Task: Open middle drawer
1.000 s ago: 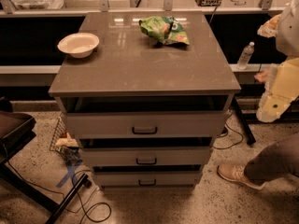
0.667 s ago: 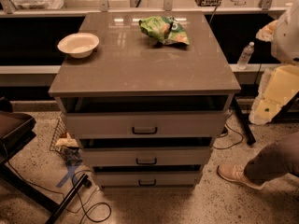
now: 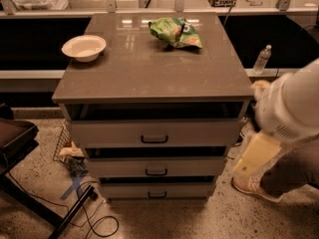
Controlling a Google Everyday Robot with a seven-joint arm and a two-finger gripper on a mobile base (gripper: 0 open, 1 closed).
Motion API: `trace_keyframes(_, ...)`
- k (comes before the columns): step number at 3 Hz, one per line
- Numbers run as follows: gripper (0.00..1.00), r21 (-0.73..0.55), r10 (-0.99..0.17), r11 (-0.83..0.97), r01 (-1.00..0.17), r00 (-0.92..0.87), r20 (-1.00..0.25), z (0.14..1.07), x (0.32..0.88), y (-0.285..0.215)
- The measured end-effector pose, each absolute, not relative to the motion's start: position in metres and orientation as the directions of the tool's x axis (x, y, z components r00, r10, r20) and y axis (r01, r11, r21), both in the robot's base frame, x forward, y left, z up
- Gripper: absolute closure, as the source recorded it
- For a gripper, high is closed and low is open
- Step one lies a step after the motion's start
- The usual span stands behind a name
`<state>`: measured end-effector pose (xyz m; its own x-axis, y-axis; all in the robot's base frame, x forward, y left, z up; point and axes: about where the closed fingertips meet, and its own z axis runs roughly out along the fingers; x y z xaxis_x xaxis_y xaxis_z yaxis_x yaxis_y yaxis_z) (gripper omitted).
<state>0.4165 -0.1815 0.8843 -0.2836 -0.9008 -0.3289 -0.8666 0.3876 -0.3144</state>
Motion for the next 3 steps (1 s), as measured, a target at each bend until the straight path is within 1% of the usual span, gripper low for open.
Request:
trace_keyframes(1,0.00,-0.278,-0.888,0.400,-0.874,-0.294,-0.354,0.806,0.400,-0.174)
trace_keyframes(2,0.00,-0.283,-0.885,0.403,-0.870,-0.291,-0.364,0.743,0.404,-0.167)
trace_keyframes(3,0.00,-0.348,-0.878,0.416,-0.840,-0.270,-0.395,0.743,0.423,-0.165)
